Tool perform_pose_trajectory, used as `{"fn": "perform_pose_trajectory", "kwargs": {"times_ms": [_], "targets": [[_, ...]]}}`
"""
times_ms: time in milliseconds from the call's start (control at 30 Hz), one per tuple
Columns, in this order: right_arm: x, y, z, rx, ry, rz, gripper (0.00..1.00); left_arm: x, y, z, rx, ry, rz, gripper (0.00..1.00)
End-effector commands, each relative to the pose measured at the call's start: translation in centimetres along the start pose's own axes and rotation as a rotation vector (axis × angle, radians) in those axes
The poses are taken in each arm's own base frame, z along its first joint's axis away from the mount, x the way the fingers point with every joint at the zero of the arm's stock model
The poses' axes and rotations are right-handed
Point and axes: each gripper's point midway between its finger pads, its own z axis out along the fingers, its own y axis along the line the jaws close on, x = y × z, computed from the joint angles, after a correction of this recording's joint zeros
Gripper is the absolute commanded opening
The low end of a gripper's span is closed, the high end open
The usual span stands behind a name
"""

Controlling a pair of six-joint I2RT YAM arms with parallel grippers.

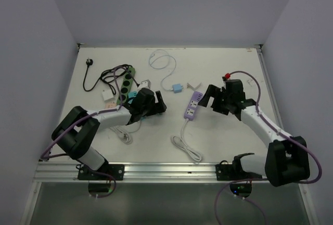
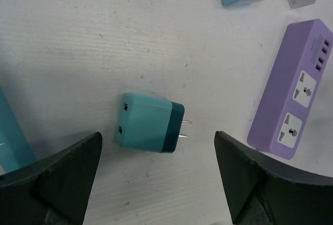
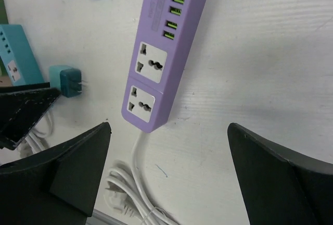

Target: Pull the plug off the socket

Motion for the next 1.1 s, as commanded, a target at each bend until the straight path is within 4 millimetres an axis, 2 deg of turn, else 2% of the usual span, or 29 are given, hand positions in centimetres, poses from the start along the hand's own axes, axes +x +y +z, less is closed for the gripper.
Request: {"fn": "perform_pose_trajectory", "kwargs": {"times_ms": [0,33,67,100,133,167,200,267,300,400,433,467,500,533,567,700,733,800,933,1067], "targets": [[-2.8,0.6,-3.8,0.058,-0.104,-0.069,0.99,-2.2,-0.6,-1.7,0.013,-0.072,0.004,0.94],[-3.1,0.7,-4.5,0.067,-0.118,-0.076,0.99,-2.5,-0.7,-2.0,0.011,-0.078,0.007,0.96],[-4.2,1.2,-5.5,0.069,-0.152,-0.088,0.99,-3.6,-1.1,-2.9,0.018,-0.109,0.011,0.99],[-4.4,0.6,-6.5,0.114,-0.164,-0.101,0.99,-3.9,-1.1,-3.4,0.007,-0.113,0.02,0.99],[-4.9,0.9,-7.7,0.116,-0.197,-0.112,0.99,-4.0,-0.7,-4.1,-0.018,-0.107,0.03,0.99],[-6.0,1.4,-9.0,0.121,-0.238,-0.121,0.99,-5.7,-1.2,-5.5,-0.016,-0.16,0.039,1.0],[-6.0,1.1,-9.8,0.146,-0.241,-0.132,0.99,-5.8,-0.5,-6.3,-0.052,-0.157,0.05,0.99],[-7.0,1.3,-12.3,0.174,-0.305,-0.145,0.99,-8.5,-0.8,-8.8,-0.08,-0.238,0.061,1.0],[-7.4,1.4,-13.1,0.182,-0.326,-0.158,0.99,-8.6,-0.1,-9.8,-0.117,-0.233,0.079,1.0],[-8.4,1.6,-16.5,0.214,-0.403,-0.171,0.99,-11.3,0.6,-14.0,-0.175,-0.315,0.112,1.0],[-8.7,1.6,-17.4,0.224,-0.426,-0.175,0.99,-12.3,0.6,-16.0,-0.172,-0.36,0.105,1.0],[-9.3,2.2,-19.2,0.217,-0.475,-0.179,0.99,-13.7,0.7,-17.8,-0.194,-0.411,0.11,1.0],[-9.2,2.0,-20.0,0.231,-0.48,-0.191,0.99,-13.9,1.3,-19.0,-0.217,-0.415,0.124,1.0],[-9.4,2.0,-20.8,0.243,-0.497,-0.197,0.99,-14.6,1.3,-21.1,-0.203,-0.456,0.12,1.0],[-10.0,2.0,-22.4,0.262,-0.543,-0.198,0.99,-15.8,1.2,-23.0,-0.206,-0.498,0.125,0.99],[-10.3,1.2,-27.1,0.332,-0.651,-0.233,0.99,-17.0,2.4,-29.3,-0.213,-0.577,0.125,1.0],[-10.4,1.2,-27.9,0.337,-0.673,-0.239,0.99,-17.9,2.6,-31.9,-0.194,-0.631,0.103,1.0],[-10.3,1.0,-30.2,0.348,-0.741,-0.243,0.99,-18.0,3.4,-34.1,-0.203,-0.653,0.115,0.99],[-9.7,1.5,-32.9,0.289,-0.843,-0.254,0.99,-18.6,4.8,-40.2,-0.185,-0.745,0.097,1.0],[-9.1,1.9,-34.6,0.237,-0.928,-0.267,0.99,-18.0,6.5,-43.5,-0.18,-0.781,0.1,1.0]]}}
